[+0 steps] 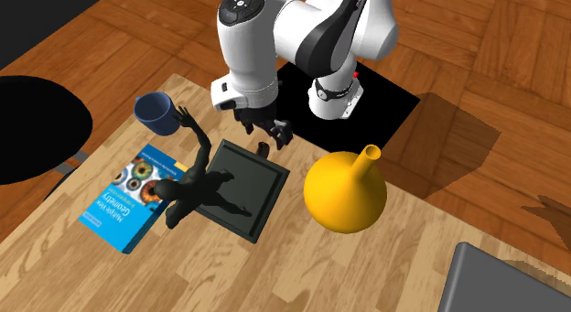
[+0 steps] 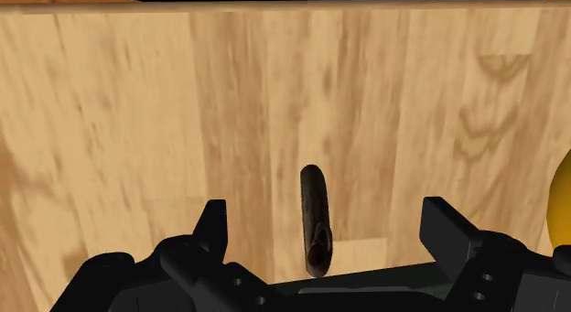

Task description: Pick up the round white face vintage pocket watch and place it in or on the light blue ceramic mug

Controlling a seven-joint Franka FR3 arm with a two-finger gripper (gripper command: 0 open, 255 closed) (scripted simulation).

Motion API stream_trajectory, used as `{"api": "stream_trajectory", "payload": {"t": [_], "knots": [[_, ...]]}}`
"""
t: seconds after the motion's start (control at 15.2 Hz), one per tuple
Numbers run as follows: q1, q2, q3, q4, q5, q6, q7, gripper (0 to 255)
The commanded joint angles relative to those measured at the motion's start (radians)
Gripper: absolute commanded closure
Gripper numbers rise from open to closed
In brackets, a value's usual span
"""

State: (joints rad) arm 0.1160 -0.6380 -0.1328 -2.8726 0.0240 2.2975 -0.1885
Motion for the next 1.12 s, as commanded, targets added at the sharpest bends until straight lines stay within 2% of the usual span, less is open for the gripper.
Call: {"api": "stream_trajectory", "payload": {"t": [0.0,0.46,0.53,1.06], "knots": [[0.002,0.018,-0.002,-0.011,0.001,0.03,-0.003,0],[0.002,0.018,-0.002,-0.011,0.001,0.029,-0.003,0],[0.002,0.018,-0.002,-0.011,0.001,0.029,-0.003,255],[0.002,0.018,-0.002,-0.011,0.001,0.029,-0.003,255]]}}
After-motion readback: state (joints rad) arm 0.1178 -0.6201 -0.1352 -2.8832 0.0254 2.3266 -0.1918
